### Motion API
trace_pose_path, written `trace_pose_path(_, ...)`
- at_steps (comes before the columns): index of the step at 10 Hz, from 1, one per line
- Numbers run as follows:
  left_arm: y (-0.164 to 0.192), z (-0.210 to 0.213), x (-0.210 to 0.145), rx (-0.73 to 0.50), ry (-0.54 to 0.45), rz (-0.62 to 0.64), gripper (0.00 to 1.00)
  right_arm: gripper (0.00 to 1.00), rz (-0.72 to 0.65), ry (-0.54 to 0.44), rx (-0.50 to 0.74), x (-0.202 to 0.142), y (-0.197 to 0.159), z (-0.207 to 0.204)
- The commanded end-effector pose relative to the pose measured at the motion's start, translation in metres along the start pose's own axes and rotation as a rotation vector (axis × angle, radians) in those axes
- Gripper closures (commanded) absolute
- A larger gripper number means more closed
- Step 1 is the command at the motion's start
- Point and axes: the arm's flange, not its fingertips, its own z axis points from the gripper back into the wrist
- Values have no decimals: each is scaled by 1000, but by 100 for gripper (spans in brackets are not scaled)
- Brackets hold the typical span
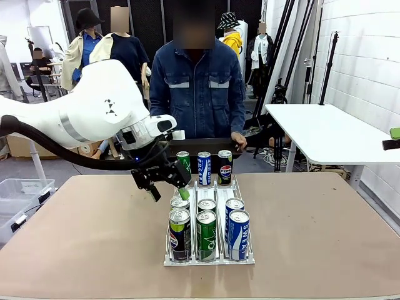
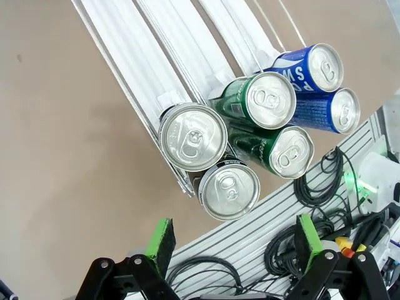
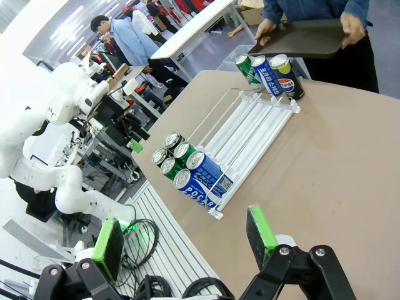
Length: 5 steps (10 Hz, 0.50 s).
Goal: Retrieve and hand over the desired beverage to the person.
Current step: Pick up a can of the same type that the person held from the Automatic Can Dispenser.
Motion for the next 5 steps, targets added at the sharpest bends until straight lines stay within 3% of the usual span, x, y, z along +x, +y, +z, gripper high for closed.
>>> trace_pose_path(1, -16, -9, 7, 75, 14, 28, 0, 0, 5, -7, 8, 1, 0, -1)
trace_pose_path(5, -39, -33, 1, 192, 16, 60, 0, 0, 5, -7, 8, 1, 0, -1)
